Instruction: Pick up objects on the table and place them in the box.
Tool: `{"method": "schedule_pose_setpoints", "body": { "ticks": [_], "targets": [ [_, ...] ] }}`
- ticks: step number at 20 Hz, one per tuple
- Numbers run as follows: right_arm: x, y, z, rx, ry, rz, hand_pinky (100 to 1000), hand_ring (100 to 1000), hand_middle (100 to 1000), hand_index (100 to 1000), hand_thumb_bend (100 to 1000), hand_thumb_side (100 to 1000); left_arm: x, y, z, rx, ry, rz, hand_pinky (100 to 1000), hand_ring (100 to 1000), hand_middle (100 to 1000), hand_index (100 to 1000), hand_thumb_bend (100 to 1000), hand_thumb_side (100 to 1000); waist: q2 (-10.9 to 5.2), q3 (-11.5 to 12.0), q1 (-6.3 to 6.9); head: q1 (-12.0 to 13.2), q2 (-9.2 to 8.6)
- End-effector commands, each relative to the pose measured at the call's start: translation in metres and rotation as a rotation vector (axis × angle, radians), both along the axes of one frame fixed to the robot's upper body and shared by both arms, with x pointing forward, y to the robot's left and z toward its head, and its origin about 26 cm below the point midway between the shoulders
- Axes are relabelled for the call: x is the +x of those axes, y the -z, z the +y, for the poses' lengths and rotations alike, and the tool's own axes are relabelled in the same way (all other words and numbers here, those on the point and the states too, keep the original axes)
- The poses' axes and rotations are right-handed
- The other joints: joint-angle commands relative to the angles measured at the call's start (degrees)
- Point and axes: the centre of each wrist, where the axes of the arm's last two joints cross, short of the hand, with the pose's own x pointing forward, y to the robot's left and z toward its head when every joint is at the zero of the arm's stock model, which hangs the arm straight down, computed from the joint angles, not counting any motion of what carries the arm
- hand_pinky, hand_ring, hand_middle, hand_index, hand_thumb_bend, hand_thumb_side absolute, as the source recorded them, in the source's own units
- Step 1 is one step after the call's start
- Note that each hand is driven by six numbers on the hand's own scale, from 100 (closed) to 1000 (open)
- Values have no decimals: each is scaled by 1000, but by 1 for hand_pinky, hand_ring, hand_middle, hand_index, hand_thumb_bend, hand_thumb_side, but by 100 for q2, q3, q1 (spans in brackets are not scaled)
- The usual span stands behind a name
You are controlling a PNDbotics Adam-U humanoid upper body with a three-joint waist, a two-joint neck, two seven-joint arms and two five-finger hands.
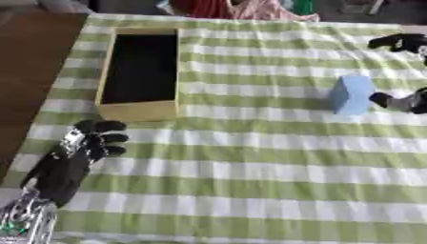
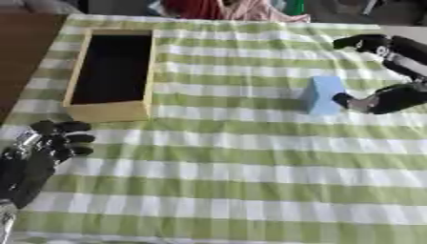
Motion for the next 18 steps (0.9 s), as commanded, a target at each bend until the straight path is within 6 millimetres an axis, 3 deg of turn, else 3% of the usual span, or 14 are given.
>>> {"method": "schedule_pose_setpoints", "body": {
  "ticks": [1,18],
  "targets": [
    [3,-12,-8,-41,21,-4,918,1000,894,1000,372,371,1,-8,2,24,11,-26,757,803,788,816,100,978,-64,12,-9,-31,-29],
    [25,17,-25,-39,105,104,911,1000,884,1000,371,398,2,-8,1,31,25,-31,756,808,792,817,100,983,-20,83,-7,-67,-33]
  ]
}}
